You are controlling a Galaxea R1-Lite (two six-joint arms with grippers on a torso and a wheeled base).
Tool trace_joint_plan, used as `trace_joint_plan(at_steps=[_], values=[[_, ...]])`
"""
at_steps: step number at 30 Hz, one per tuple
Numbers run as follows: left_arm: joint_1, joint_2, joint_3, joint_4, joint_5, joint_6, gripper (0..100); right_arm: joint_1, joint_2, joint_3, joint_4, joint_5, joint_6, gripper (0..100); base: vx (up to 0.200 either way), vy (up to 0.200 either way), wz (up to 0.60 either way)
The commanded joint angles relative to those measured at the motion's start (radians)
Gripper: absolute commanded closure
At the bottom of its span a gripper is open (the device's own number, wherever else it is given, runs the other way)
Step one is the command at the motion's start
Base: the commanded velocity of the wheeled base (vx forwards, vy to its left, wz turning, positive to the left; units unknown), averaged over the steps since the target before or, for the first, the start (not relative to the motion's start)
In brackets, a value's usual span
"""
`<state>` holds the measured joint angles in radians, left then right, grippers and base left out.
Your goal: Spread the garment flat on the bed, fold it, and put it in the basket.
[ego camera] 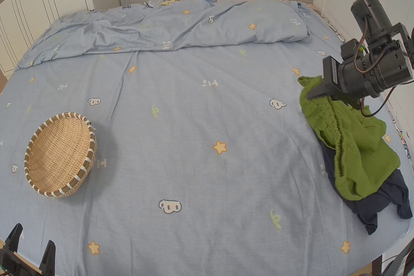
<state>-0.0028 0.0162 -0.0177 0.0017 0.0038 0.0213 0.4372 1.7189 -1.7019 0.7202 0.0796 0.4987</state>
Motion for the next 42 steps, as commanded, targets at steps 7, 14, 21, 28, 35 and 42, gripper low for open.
trace_joint_plan(at_steps=[7, 14, 21, 28, 35, 42], values=[[0.000, -0.016, 0.018, 0.000, 0.001, 0.000, 0, 0.428, 0.076, -0.101, -0.176, -0.015, 0.139, 100, 0.000, 0.000, 0.00], [0.000, -0.016, 0.018, 0.000, 0.001, 0.000, 0, 0.554, 0.245, -0.248, -0.179, -0.172, 0.215, 100, 0.000, 0.000, 0.00], [0.000, -0.016, 0.018, 0.000, 0.001, 0.000, 0, 0.549, 0.257, -0.219, -0.188, -0.169, 0.208, 100, 0.000, 0.000, 0.00], [0.000, -0.016, 0.018, 0.000, 0.001, 0.000, 0, 0.514, 0.320, -0.205, -0.209, -0.149, 0.188, 0, 0.000, 0.000, 0.00], [0.000, -0.016, 0.018, 0.000, 0.001, 0.000, 0, 0.518, 0.372, -0.208, -0.217, -0.147, 0.182, 0, 0.000, 0.000, 0.00], [0.001, -0.016, 0.018, -0.002, -0.005, 0.008, 0, 0.482, 0.321, -0.180, -0.202, -0.106, 0.185, 0, 0.000, 0.000, 0.00]])
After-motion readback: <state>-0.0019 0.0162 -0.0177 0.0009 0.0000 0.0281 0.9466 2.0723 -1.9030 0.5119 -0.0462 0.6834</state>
